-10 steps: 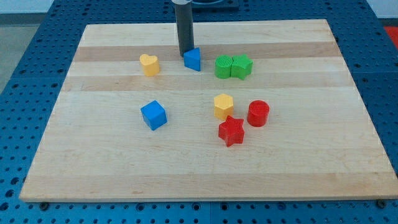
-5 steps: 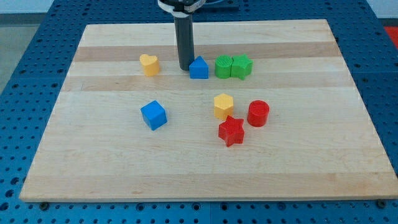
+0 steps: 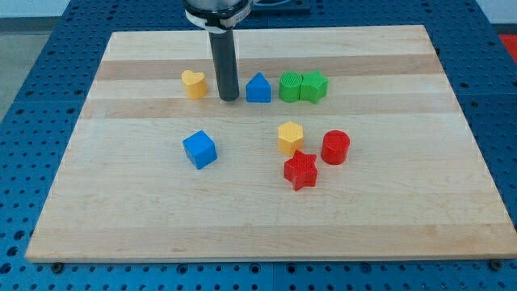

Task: Slide the blue triangle to the green circle

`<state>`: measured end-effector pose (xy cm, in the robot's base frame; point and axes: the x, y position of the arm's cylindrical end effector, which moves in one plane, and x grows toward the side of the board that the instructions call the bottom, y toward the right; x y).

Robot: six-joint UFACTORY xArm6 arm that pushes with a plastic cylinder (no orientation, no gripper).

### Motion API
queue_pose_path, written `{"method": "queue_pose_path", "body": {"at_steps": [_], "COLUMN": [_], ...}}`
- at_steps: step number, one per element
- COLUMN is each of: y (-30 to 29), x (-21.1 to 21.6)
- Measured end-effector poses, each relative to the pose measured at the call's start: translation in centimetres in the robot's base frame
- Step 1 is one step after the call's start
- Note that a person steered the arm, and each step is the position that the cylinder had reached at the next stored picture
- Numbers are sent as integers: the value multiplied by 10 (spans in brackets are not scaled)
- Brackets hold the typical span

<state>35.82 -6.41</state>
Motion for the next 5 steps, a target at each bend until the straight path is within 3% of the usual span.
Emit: {"method": "queue_pose_path", "body": {"at_steps": [5], "y": [37], "x": [-4]}}
